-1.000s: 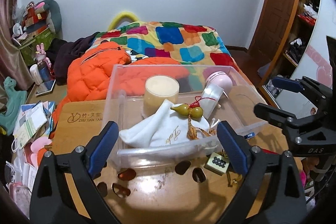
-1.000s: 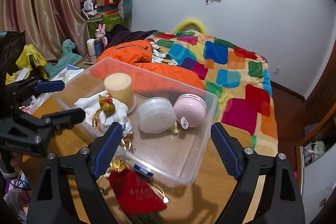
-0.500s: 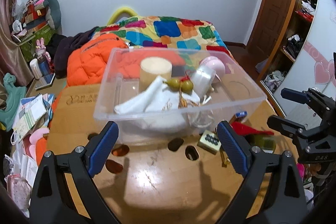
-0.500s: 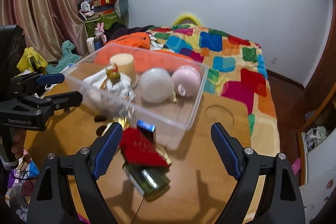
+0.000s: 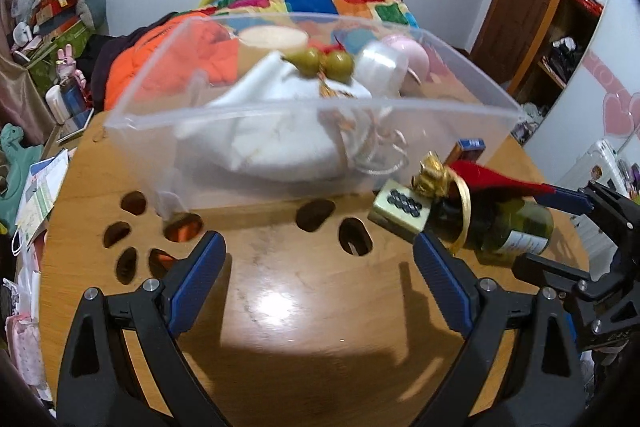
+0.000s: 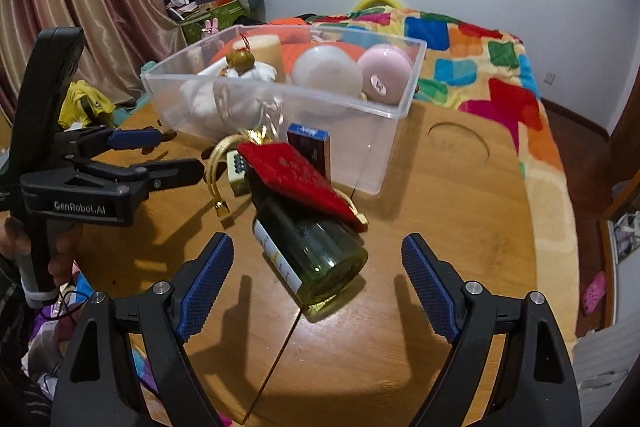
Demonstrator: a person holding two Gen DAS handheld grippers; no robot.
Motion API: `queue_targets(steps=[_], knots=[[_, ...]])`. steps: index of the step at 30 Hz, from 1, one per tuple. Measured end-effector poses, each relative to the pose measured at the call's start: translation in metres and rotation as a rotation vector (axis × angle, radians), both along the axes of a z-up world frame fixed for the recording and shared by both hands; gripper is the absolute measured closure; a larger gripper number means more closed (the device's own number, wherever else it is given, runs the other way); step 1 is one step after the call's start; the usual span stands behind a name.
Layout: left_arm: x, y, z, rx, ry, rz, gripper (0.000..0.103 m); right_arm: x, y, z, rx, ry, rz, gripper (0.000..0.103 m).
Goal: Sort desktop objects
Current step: 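Withdraw both tools from the bin toward the green bottle and tile, then grasp the green glass bottle with right tool while left tool approaches the mahjong tile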
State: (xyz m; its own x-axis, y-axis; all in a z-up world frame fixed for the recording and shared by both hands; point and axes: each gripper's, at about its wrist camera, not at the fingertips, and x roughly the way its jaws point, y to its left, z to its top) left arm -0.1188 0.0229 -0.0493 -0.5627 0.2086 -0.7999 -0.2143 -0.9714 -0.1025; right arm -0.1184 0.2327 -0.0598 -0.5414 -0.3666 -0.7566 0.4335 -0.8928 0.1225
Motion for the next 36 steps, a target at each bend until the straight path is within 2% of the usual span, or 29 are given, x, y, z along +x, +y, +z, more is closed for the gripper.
queue_targets(steps=[6,9,13,24,26,28,36], knots=[[-0.004,0.014,-0.007,-0.026,-0.017,-0.013,0.007,-0.008,0.003,-0.014,-0.040,-0.051,0.026,0.026],[-0.005,0.018,-0.007,-0.015,-0.022,-0.026,0.007,-0.010,0.002,-0.018,-0.052,-0.060,0.040,0.033],[-0.008,0.024,-0.007,-0.021,-0.027,-0.035,0.007,-0.008,-0.001,-0.018,-0.055,-0.046,0.053,0.047],[-0.016,0.041,-0.002,-0.024,-0.005,-0.086,0.008,0.009,0.011,-0.003,-0.074,0.035,0.078,0.057],[-0.018,0.045,-0.003,-0.028,-0.005,-0.095,0.011,0.014,0.013,-0.001,-0.072,0.045,0.082,0.058],[-0.018,0.045,-0.003,-0.032,-0.011,-0.101,0.020,0.016,0.015,0.000,-0.067,0.051,0.083,0.059],[-0.019,0.058,-0.007,-0.063,-0.005,-0.128,0.035,0.013,0.023,-0.010,-0.062,0.002,0.083,0.059]])
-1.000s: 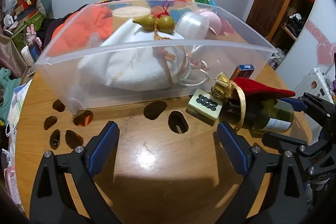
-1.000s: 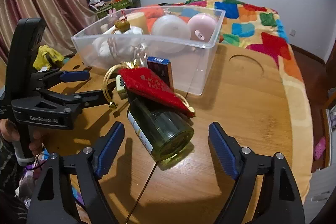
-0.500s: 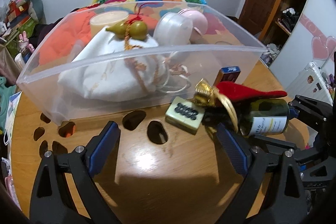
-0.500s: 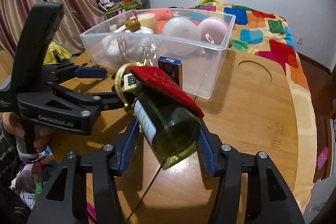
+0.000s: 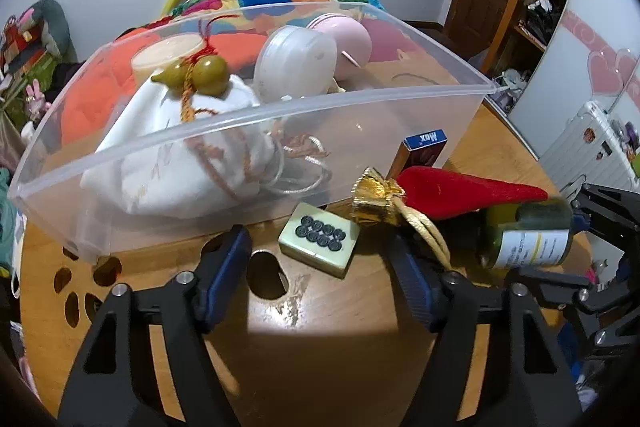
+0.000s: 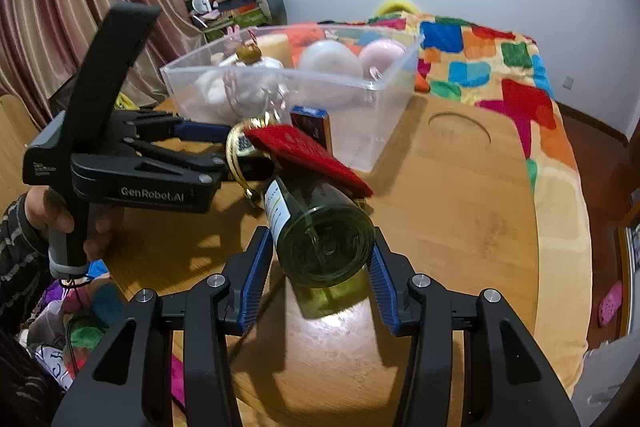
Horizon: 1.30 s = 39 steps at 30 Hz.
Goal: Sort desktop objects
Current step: 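Grasp the green glass bottle with right tool while left tool approaches the mahjong tile, then grasp the mahjong tile with left tool while right tool lifts the green bottle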
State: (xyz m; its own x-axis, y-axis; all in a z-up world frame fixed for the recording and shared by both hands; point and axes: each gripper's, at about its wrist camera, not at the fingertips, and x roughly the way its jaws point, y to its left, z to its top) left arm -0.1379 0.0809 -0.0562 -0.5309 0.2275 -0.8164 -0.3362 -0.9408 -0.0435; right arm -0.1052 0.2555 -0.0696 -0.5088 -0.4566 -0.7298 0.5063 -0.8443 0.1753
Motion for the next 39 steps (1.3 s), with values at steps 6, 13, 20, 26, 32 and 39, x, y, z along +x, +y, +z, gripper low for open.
queue_targets(steps=[6,13,20,26,32,39], knots=[[0.001,0.004,-0.002,-0.030,0.011,-0.024,0.039,-0.009,-0.001,-0.007,-0.006,-0.039,0.008,0.059],[-0.001,-0.001,0.000,-0.007,0.020,-0.015,0.057,-0.017,-0.007,-0.010,-0.058,-0.052,0.015,0.059],[0.002,-0.002,0.002,0.018,0.021,-0.023,0.065,-0.010,-0.002,0.000,-0.094,-0.009,0.005,0.066],[0.010,-0.007,0.004,0.039,0.024,-0.015,0.065,-0.006,0.000,0.010,-0.087,0.010,-0.007,0.068],[0.023,-0.020,0.009,0.042,0.037,-0.006,0.065,0.001,-0.005,0.002,-0.087,-0.038,0.015,0.068],[0.035,-0.035,0.012,0.044,0.050,0.010,0.065,0.009,-0.013,-0.005,-0.053,-0.056,0.018,0.068]])
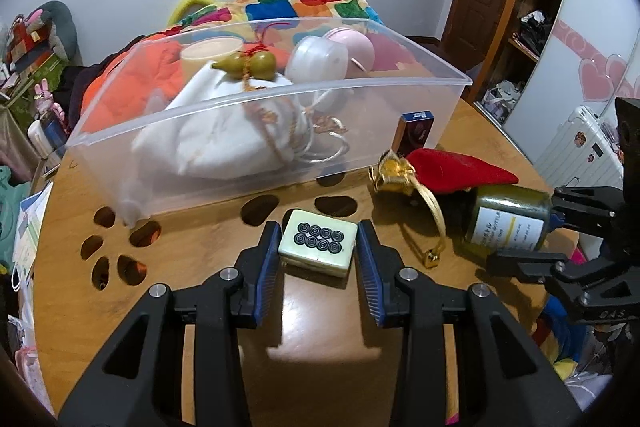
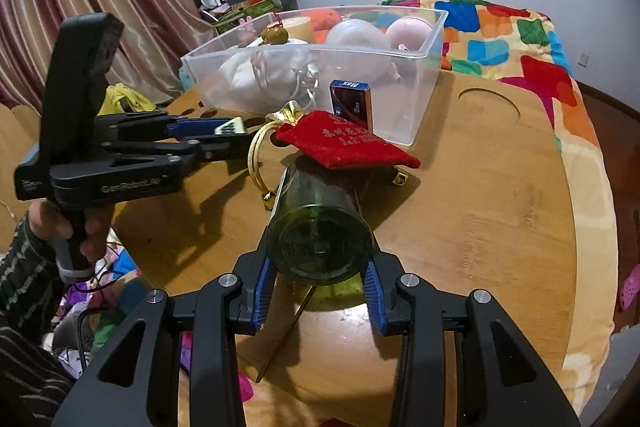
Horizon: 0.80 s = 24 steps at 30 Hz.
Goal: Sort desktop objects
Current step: 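Grasp the mahjong tile with left tool while right tool lifts the green bottle, then carry the mahjong tile and green bottle up over the clear bin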
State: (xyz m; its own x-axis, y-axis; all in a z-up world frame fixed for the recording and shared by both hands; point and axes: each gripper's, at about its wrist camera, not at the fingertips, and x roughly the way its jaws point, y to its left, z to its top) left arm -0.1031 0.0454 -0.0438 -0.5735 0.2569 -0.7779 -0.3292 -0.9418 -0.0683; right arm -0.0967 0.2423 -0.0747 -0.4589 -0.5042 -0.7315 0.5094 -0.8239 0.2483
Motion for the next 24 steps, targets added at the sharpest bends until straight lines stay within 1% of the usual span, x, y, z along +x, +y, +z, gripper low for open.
queue_targets(steps=[1,3,4,5,9,11,12,13,19,20,22,23,24], knots=[[0.000,-0.002,0.000,0.004,0.000,0.004,0.065,-0.001,-0.001,0.000,0.001,-0.002,-0.006,0.067],[0.001,-0.006,0.000,0.015,-0.001,0.008,0.065,-0.006,-0.001,0.000,0.001,-0.005,-0.024,0.061],[0.002,-0.007,0.000,0.018,-0.001,0.009,0.065,-0.009,-0.002,0.000,-0.001,-0.002,-0.041,0.055],[0.002,-0.007,0.000,0.021,-0.001,0.009,0.065,-0.010,-0.003,0.001,-0.005,0.001,-0.046,0.053],[0.004,-0.009,0.000,0.021,0.004,0.015,0.065,-0.015,-0.005,0.001,-0.017,0.008,-0.045,0.053],[0.005,-0.010,0.000,0.026,0.007,0.019,0.065,-0.016,-0.006,0.001,-0.024,0.016,-0.056,0.062],[0.006,-0.011,0.000,0.026,0.010,0.021,0.065,-0.016,-0.006,0.001,-0.024,0.016,-0.056,0.063],[0.007,-0.012,0.000,0.025,0.013,0.021,0.065,-0.013,-0.006,0.006,-0.036,0.039,-0.061,0.064],[0.011,-0.014,0.008,0.033,0.040,0.024,0.065,0.000,-0.012,0.028,-0.015,0.111,-0.049,0.065],[0.011,-0.015,0.009,0.037,0.044,0.024,0.065,0.000,-0.012,0.028,-0.015,0.111,-0.049,0.065],[0.011,-0.017,0.013,0.043,0.054,0.026,0.065,0.004,-0.014,0.037,-0.009,0.134,-0.046,0.065],[0.011,-0.017,0.015,0.044,0.061,0.026,0.065,0.008,-0.016,0.047,-0.006,0.157,-0.040,0.065],[0.011,-0.018,0.018,0.045,0.068,0.027,0.065,0.008,-0.016,0.047,-0.006,0.157,-0.040,0.065]])
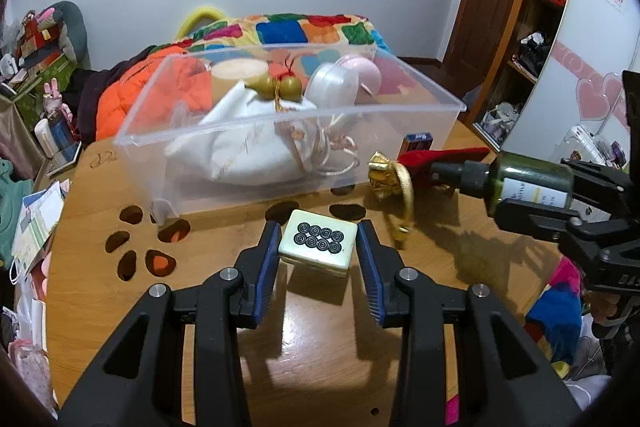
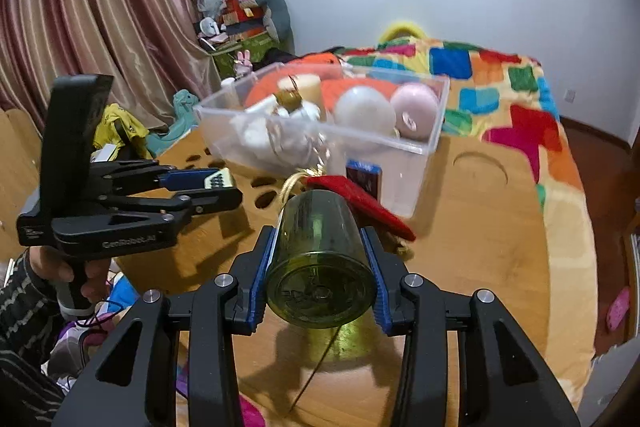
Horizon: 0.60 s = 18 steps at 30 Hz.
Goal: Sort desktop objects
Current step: 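Carry the mahjong tile and green bottle up over the clear bin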
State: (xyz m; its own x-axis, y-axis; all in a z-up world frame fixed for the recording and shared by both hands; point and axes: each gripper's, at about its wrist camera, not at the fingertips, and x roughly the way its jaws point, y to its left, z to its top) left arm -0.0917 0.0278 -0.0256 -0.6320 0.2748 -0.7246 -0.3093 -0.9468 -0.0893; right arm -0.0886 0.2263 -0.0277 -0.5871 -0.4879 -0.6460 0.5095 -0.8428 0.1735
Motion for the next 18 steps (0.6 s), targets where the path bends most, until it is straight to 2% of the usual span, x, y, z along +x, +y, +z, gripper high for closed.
queue_targets(steps=[7,18], knots=[[0.003,-0.004,0.018,0.015,0.045,0.004,0.065,0.004,-0.008,0.022,-0.006,0.062,0.011,0.065],[-0.002,-0.008,0.035,0.012,0.090,0.004,0.065,-0.011,-0.020,0.034,-0.011,0.091,0.013,0.065]])
